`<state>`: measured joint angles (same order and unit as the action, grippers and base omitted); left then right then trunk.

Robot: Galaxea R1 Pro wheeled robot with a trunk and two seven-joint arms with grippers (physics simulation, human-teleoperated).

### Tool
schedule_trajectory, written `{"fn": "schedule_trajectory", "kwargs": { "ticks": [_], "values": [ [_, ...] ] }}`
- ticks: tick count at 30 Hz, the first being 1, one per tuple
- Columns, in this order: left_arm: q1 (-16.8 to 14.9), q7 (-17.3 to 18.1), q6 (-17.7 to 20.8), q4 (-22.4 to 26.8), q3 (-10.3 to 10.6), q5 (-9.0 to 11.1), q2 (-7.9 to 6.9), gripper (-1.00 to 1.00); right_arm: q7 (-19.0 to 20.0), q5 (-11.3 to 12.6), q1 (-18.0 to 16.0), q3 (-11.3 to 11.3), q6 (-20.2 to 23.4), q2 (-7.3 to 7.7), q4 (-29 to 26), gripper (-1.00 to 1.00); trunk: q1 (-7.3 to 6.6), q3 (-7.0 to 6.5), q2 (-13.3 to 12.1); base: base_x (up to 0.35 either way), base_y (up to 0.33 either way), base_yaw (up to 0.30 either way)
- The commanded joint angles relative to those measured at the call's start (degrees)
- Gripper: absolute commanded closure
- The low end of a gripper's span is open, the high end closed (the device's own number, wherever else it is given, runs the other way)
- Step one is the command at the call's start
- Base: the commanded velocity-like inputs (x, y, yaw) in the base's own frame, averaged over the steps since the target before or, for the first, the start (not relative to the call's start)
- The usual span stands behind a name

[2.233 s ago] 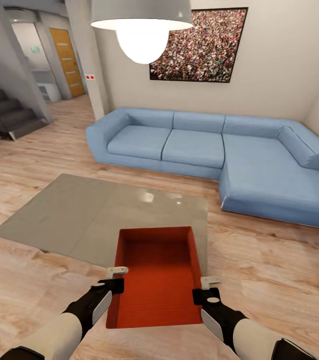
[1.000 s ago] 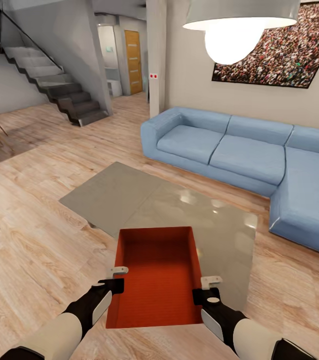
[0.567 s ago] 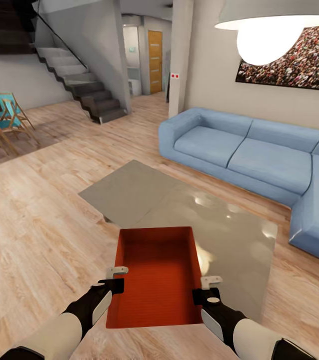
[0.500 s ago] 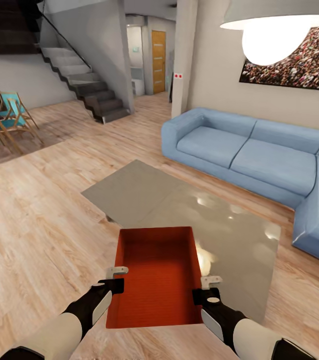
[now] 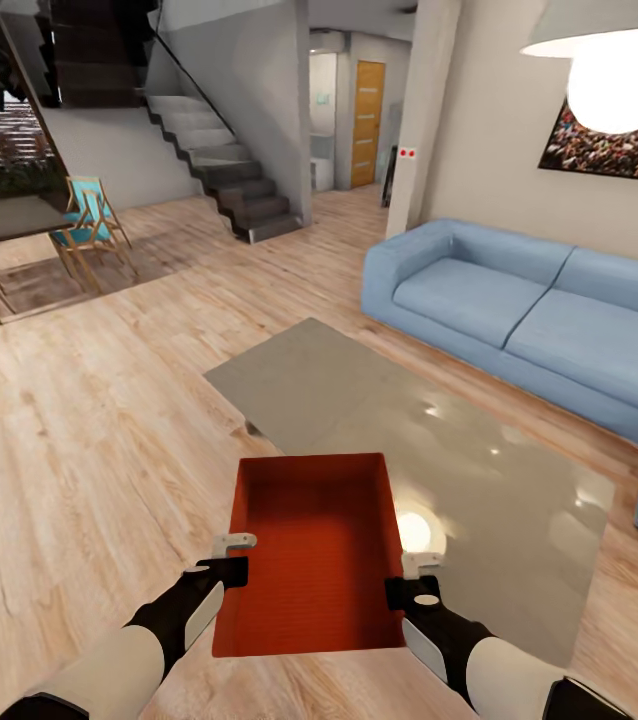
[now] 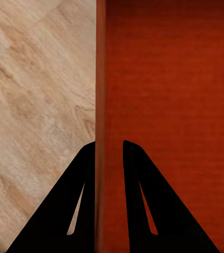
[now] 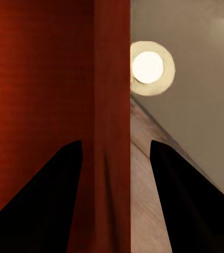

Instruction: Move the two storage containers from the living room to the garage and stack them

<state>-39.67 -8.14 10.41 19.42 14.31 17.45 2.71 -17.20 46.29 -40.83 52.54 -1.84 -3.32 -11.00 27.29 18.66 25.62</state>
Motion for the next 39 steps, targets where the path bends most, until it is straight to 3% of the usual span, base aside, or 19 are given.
{"fn": "schedule_trajectory", "kwargs": {
  "ticks": [1,39],
  "values": [
    [-0.05,-0.82,0.31,0.26,0.91,-0.17,-0.42,1.0,-0.21,1.44,-0.04,0.46,-0.18,0.06,0.54,1.0,0.03,0.09,0.1,0.0,0.0,0.27],
    [-0.05,-0.74,0.31,0.26,0.98,-0.22,-0.42,1.0,-0.21,1.44,-0.04,0.43,-0.18,0.06,0.54,1.0,0.03,0.09,0.1,0.0,0.0,0.27]
  ]
}}
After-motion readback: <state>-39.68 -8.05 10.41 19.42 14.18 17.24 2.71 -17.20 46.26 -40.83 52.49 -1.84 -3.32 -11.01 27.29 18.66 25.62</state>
